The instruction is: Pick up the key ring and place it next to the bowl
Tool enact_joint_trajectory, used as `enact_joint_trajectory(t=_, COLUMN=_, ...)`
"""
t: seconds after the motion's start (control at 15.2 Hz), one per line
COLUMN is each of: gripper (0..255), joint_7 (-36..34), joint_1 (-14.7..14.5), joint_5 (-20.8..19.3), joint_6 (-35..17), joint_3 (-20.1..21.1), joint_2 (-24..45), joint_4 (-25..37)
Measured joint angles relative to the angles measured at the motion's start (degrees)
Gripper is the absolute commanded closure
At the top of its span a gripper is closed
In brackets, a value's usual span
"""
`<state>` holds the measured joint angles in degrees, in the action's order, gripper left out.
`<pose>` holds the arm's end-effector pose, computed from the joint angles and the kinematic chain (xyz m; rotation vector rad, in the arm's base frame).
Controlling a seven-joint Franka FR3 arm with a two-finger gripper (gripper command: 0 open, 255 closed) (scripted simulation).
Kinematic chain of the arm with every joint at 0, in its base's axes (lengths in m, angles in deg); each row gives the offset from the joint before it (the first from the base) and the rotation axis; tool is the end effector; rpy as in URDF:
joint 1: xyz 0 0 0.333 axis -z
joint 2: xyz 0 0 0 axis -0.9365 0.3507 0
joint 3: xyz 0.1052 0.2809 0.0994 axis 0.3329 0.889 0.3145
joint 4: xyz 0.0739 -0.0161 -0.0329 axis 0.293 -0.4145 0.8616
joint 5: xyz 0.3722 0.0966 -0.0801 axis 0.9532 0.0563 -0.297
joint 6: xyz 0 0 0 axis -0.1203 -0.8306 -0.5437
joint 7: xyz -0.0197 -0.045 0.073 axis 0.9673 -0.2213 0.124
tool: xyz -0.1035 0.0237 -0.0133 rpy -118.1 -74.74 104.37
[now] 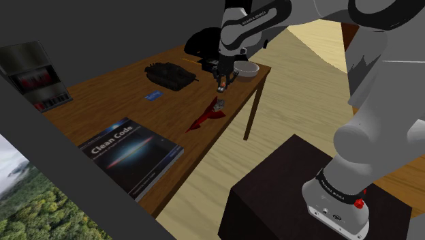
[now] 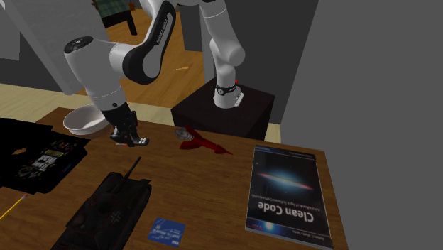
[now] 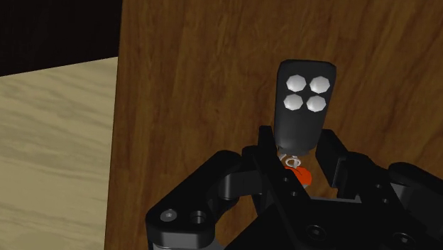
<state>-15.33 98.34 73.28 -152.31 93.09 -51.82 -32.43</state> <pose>0.6236 -0.0345 0.3516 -2.6858 1.5575 0.0571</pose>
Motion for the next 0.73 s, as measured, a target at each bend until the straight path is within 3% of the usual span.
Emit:
enact_joint_trajectory(t=0.13, gripper=255, joint_7=0.0, joint_1=0.0, joint_5=-0.01, joint_6=-0.02, joint_3=-0.01, joint_2=0.02, joint_4=0.0)
enact_joint_trajectory(t=0.2, gripper=0, joint_7=0.0, joint_1=0.0, joint_5=-0.01, joint_6=-0.02, joint_3=-0.01, joint_2=0.02, joint_4=0.0)
enact_joint_trajectory(t=0.73, gripper=0, joint_7=0.46, joint_1=0.3, joint_5=0.71, joint_6=2.03, joint_3=0.28, joint_2=-1.19, joint_4=1.01)
